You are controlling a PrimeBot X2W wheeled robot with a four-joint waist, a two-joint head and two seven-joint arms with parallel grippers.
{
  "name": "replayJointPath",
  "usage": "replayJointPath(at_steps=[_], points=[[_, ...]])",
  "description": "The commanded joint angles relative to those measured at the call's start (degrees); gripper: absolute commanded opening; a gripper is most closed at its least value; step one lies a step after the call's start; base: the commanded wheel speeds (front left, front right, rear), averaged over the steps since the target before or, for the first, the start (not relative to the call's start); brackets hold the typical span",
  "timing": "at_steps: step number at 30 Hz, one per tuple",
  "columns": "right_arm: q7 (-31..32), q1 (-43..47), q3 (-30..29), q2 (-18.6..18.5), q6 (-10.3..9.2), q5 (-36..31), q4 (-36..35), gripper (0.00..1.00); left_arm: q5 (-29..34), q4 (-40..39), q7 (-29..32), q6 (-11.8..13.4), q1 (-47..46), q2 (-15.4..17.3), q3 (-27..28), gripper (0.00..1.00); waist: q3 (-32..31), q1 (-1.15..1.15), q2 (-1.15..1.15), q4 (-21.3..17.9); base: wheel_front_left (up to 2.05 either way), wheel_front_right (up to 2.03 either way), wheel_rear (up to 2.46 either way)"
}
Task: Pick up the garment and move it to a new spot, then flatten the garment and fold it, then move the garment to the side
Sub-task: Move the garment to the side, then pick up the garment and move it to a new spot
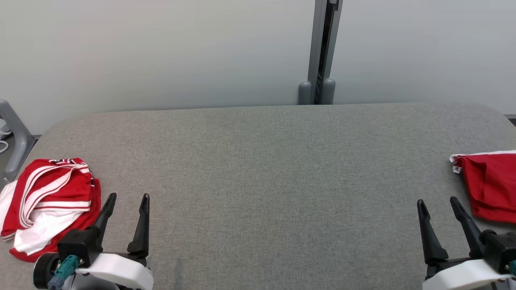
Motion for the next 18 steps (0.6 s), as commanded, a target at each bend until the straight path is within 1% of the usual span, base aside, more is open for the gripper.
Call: replayJointPath(at_steps=[1, 9, 18], points=[[0.32, 0.82, -0.03, 0.01, -0.02, -0.1, -0.62, 1.0, -0.17, 0.02, -0.14, 0.05, 0.48, 0.44, 0.35, 1.0, -0.19, 0.0, 0.0, -0.12, 0.0, 0.0, 0.0], [1.68, 2.89, 0.1, 0.44, -0.02, -0.59, -3.23, 1.0, -1.36, 0.7, -0.51, -1.5, 1.02, 1.23, 0.67, 1.0, -0.73, 0.0, 0.0, -0.71, 0.0, 0.0, 0.0], [1.93, 3.15, -0.07, 0.68, -0.02, -0.14, -4.1, 1.0, -1.52, 1.94, -0.71, -1.78, 0.27, 1.11, 0.37, 1.0, -0.73, 0.0, 0.0, -0.81, 0.0, 0.0, 0.0]])
